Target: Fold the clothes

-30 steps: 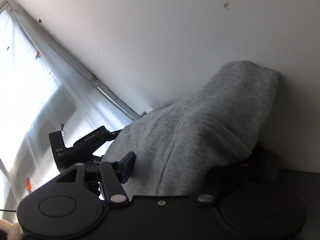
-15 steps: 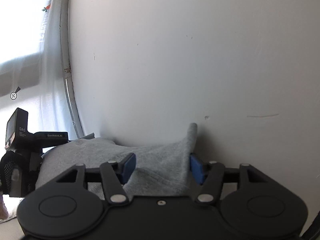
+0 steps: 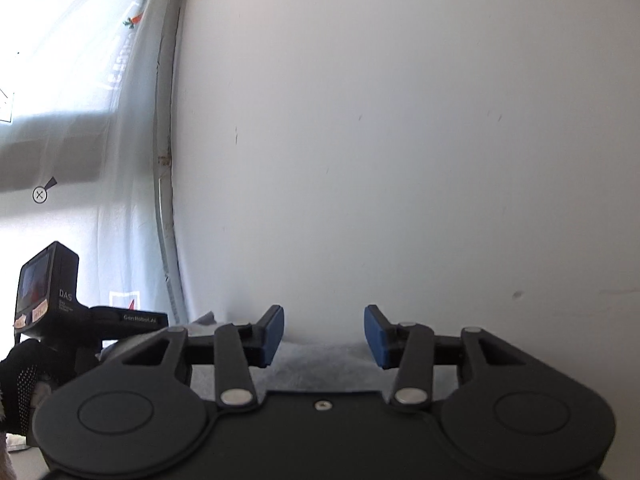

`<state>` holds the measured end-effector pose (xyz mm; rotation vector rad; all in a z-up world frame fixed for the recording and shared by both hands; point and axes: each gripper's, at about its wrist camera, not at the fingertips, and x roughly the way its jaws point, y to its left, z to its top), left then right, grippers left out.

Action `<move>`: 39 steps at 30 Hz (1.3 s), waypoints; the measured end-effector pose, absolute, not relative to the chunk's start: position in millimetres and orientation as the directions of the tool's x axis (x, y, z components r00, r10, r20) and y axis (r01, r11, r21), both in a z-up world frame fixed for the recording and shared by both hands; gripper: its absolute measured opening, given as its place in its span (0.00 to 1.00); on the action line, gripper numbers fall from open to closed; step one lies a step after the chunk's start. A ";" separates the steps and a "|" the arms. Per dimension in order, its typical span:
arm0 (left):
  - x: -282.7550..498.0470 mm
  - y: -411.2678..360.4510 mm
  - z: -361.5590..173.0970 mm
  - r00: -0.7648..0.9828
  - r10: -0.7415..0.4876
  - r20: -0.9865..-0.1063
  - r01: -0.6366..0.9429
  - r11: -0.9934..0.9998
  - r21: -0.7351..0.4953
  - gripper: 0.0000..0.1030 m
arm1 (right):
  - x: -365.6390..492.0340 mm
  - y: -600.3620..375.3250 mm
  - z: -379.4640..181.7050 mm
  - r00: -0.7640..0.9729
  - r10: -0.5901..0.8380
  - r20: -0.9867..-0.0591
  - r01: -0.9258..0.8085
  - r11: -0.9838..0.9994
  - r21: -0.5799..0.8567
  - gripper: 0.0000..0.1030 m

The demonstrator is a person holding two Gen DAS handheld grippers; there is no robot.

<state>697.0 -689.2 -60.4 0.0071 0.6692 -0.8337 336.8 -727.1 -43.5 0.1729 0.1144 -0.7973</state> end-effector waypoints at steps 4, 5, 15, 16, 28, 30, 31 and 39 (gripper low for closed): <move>702.7 -691.2 -70.1 0.500 -0.651 -0.570 0.661 0.713 -0.235 1.00 | 370.2 -742.8 -77.3 0.673 -0.702 -0.235 0.736 0.668 0.111 0.50; 704.8 -692.9 -74.2 0.511 -0.639 -0.576 0.647 0.726 -0.231 1.00 | 374.5 -749.6 -81.8 0.679 -0.696 -0.233 0.732 0.665 0.148 0.50; 708.6 -687.6 -76.4 0.523 -0.612 -0.594 0.616 0.753 -0.233 1.00 | 393.4 -775.9 -65.3 0.696 -0.655 -0.295 0.714 0.675 0.187 0.52; 703.7 -682.6 -72.1 0.534 -0.616 -0.579 0.619 0.751 -0.229 1.00 | 393.8 -776.0 -62.5 0.695 -0.654 -0.298 0.713 0.680 0.171 0.53; 567.5 -547.9 12.4 0.720 -0.588 -0.370 0.576 0.803 -0.154 1.00 | 342.7 -745.0 -18.4 0.770 -0.545 -0.333 0.619 0.765 0.177 0.84; 531.9 -515.8 25.4 0.745 -0.582 -0.327 0.567 0.810 -0.150 1.00 | 331.5 -727.2 -13.5 0.799 -0.509 -0.320 0.579 0.795 0.180 0.91; 515.2 -500.0 29.8 0.756 -0.578 -0.308 0.558 0.814 -0.159 1.00 | 326.2 -716.8 -12.0 0.814 -0.489 -0.314 0.556 0.812 0.176 0.96; 363.0 -380.0 52.2 0.908 -0.381 -0.173 0.360 0.922 -0.142 1.00 | 279.1 -618.4 0.7 0.915 -0.273 -0.296 0.312 0.946 0.093 0.98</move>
